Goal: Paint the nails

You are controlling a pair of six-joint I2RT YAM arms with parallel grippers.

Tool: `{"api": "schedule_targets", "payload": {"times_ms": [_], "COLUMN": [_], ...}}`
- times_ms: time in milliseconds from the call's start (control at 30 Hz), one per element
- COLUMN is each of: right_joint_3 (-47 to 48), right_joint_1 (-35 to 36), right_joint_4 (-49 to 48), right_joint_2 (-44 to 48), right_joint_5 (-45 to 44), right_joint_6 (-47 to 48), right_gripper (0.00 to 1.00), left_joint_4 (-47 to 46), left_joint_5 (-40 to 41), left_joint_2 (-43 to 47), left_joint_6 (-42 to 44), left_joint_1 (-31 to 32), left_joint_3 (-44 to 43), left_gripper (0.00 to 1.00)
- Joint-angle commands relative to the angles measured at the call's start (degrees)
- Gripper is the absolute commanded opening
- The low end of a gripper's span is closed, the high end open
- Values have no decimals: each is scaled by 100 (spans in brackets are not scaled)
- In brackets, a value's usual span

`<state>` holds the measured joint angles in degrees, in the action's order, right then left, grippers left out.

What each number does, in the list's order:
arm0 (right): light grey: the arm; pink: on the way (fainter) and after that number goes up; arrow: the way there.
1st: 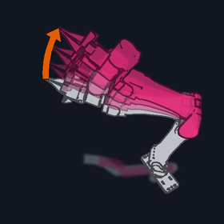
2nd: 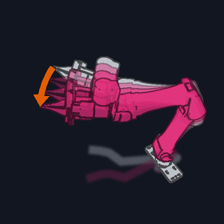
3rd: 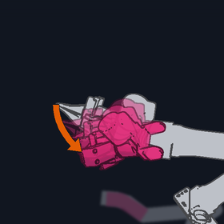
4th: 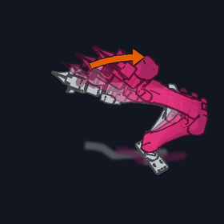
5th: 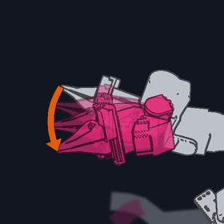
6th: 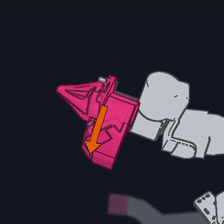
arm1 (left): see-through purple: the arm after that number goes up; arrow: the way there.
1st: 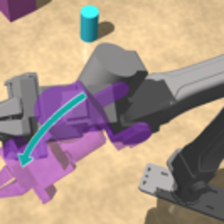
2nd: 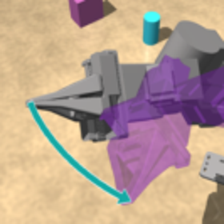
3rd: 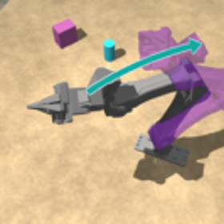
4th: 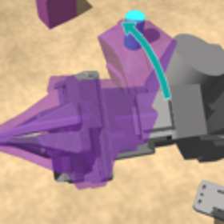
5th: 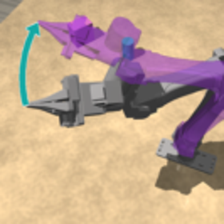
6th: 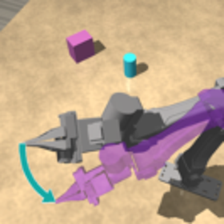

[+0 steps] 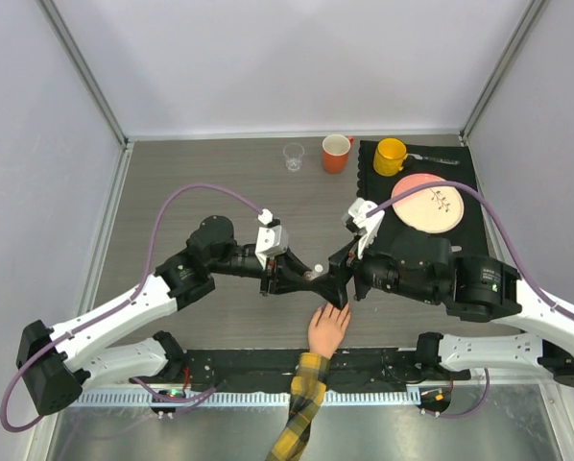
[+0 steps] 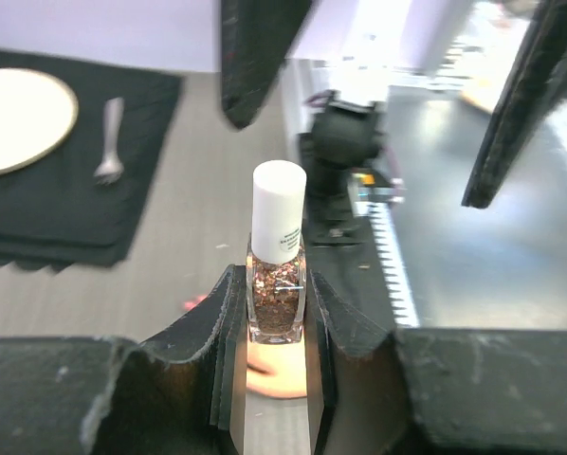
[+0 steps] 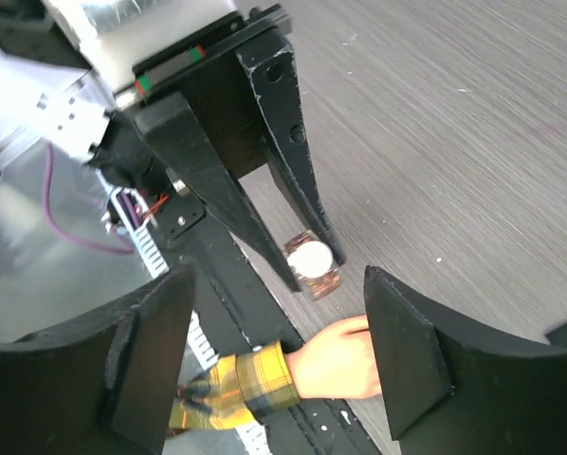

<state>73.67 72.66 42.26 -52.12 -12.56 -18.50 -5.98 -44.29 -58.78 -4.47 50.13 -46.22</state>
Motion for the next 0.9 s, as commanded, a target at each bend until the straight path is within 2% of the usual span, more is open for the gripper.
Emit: {"api": "schedule_targets", "payload": {"times_ms": [0,67,200,300,567,667,800,833,867], "right_joint_3": [-11,7,-10,-10,-2,-10,16,7,-19], "right_joint_1": [20,20,20,20,20,20,20,20,20], "right_joint_4": [-280,-262,-288,-367,-447,-438,-333,-298,-271], "right_joint_2": [105,97,61,0,-114,-184,-290,-308,-360], "right_joint_5": [719,824,1185,1527,1660,1669,1563,1520,1467], "right_joint_6": [453,470,602,655,699,708,699,699,699], "right_gripper": [70,61,57,49,41,34,16,6,2], "left_joint_4": [-492,-510,-676,-685,-677,-685,-501,-449,-335], "left_joint_5": [-1238,-1511,-1696,-1776,-1758,-1749,-1487,-1181,-995], "left_joint_2": [25,-36,-19,16,25,42,104,174,209], "left_joint_6": [-335,-458,-625,-643,-643,-634,-468,-380,-292], "left_joint_1": [-3,-3,-3,-3,-3,-3,-3,-3,-3], "left_joint_3": [-335,-379,-371,-371,-370,-371,-388,-388,-379], "left_gripper": [0,0,0,0,0,0,0,0,0]}}
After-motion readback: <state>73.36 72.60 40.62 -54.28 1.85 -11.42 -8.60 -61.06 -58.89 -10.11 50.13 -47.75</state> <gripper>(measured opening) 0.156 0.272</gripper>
